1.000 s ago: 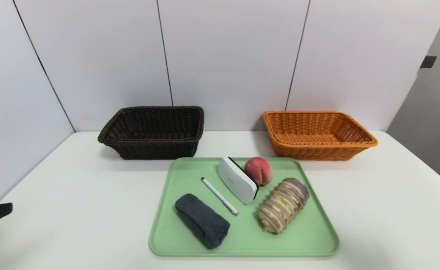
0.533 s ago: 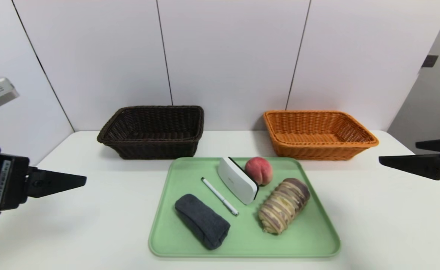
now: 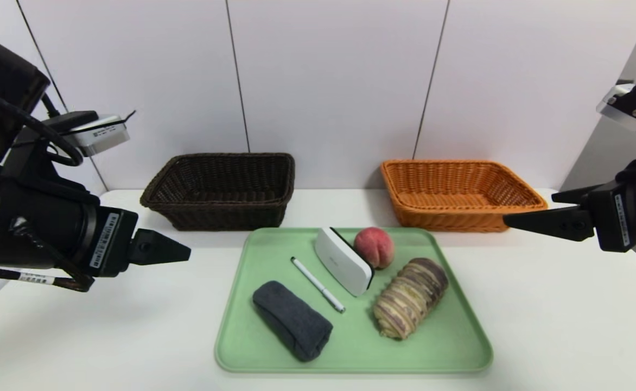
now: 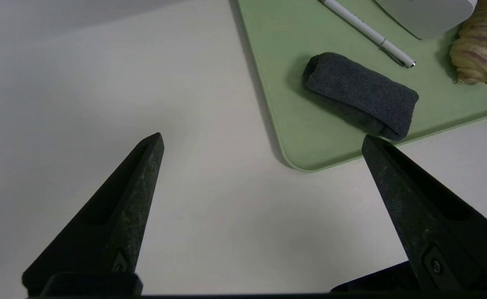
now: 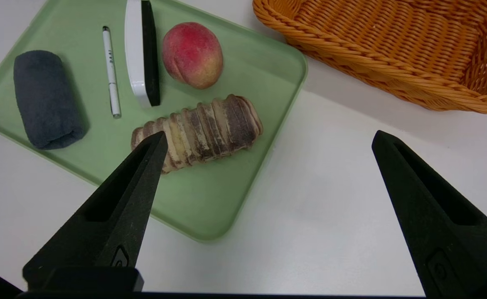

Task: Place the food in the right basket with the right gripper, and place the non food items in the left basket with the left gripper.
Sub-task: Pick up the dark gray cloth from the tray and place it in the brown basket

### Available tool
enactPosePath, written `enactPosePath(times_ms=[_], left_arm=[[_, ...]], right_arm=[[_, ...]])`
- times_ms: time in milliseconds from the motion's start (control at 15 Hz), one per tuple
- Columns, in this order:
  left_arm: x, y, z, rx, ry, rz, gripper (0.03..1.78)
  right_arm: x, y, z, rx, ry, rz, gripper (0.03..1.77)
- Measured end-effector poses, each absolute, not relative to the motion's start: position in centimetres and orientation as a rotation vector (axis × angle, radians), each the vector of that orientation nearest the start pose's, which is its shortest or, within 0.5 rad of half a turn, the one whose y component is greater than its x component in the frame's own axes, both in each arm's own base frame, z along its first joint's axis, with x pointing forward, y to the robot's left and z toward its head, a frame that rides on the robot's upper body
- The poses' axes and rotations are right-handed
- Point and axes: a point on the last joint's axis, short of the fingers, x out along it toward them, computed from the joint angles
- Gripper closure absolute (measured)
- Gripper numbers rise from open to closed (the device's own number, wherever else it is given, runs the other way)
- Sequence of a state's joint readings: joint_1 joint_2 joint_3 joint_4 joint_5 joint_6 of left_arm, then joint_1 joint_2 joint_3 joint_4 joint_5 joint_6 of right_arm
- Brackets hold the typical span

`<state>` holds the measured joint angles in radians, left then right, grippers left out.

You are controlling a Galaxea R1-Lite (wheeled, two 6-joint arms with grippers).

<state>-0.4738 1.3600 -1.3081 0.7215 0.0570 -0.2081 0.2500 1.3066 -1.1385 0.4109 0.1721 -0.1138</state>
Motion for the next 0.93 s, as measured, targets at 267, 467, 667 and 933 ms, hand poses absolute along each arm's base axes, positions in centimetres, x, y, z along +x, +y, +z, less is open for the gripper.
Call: enactPosePath(times_ms=[267,467,667,933], left_arm=[[17.9,-10.1,27.8,0.014,0.839,-0.325,0.12],[18.2,-11.5,27.8,0.043,0.838,-0.377,0.12],[18.9,-12.6,27.8,0.162,0.819,-0.48,0.12],[20.8,-14.2,27.8,0.357,0.76,-0.758,0.12]], right_arm=[[18.8,5.1,27.5,-0.128,0.578,0.435,0.1],[18.9,4.9,27.2,-0.121,0.586,0.427,0.1],[18.9,4.9,26.9,-0.119,0.597,0.425,0.1],[18.8,4.8,26.6,-0.119,0.608,0.425,0.1]])
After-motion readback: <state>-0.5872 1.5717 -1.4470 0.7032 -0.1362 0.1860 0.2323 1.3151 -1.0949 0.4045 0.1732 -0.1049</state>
